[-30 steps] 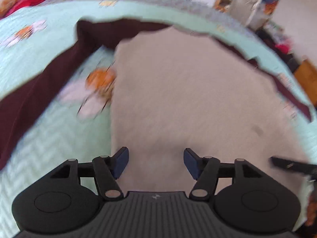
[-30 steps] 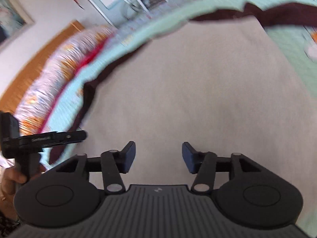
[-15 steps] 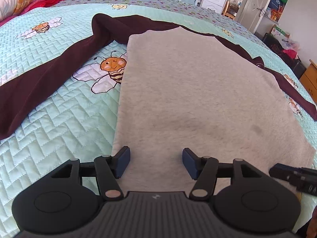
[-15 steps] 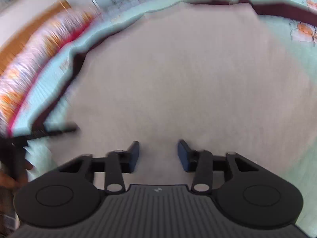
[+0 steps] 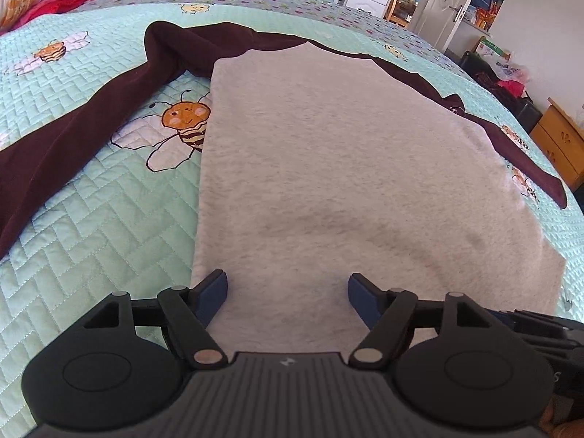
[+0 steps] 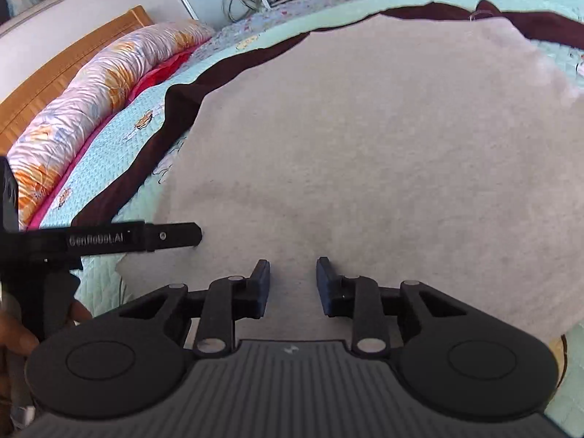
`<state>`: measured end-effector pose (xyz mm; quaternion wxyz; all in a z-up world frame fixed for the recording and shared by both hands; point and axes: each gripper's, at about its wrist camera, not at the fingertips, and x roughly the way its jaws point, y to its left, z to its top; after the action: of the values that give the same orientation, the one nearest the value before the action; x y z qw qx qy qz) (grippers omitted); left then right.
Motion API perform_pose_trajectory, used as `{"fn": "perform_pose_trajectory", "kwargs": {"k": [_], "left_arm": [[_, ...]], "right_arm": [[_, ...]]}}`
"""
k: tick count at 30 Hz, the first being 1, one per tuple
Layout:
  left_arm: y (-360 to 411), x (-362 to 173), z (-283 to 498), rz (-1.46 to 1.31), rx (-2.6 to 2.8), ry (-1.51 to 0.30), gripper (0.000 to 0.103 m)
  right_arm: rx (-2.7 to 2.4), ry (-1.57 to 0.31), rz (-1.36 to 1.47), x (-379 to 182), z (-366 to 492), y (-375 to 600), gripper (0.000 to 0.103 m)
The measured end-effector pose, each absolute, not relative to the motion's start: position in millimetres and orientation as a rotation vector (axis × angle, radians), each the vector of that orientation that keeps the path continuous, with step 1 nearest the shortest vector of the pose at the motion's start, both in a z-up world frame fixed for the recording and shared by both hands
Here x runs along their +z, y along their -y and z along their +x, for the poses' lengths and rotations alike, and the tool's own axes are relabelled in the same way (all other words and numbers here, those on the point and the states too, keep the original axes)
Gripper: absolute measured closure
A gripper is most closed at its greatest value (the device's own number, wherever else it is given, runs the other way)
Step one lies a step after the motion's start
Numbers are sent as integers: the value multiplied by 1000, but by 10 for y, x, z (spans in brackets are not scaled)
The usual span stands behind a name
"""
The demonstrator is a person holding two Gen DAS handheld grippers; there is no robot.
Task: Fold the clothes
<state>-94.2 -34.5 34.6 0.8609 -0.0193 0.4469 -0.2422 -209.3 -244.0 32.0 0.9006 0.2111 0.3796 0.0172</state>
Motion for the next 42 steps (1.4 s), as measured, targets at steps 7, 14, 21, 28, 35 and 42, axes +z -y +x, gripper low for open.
{"fn": "perform_pose_trajectory", "kwargs": {"k": [7,14,21,28,35,42], "left_arm": [[348,362,-882,-29,-538,-973,27],[406,358,-915,21,-516,-967,27],[482,343,-1066,55,-447,-918,26],[397,411,-1150,-7,-415,-944,26],[362,610,-1264,-69,-344,-895,29],[406,419,-1075,-87,-332,-969,33]], "right_arm": [[9,-837,451,373,-1983,2421,69],[20,-748,565,642,-1938,2563,63],[117,-806,582,278,-2135,2609,64],[186,-846,679,338,-2419,2885,64],[169,-726,870,528,-2771,3492,62],[55,-580,985,462,-2889,4091,50]]}}
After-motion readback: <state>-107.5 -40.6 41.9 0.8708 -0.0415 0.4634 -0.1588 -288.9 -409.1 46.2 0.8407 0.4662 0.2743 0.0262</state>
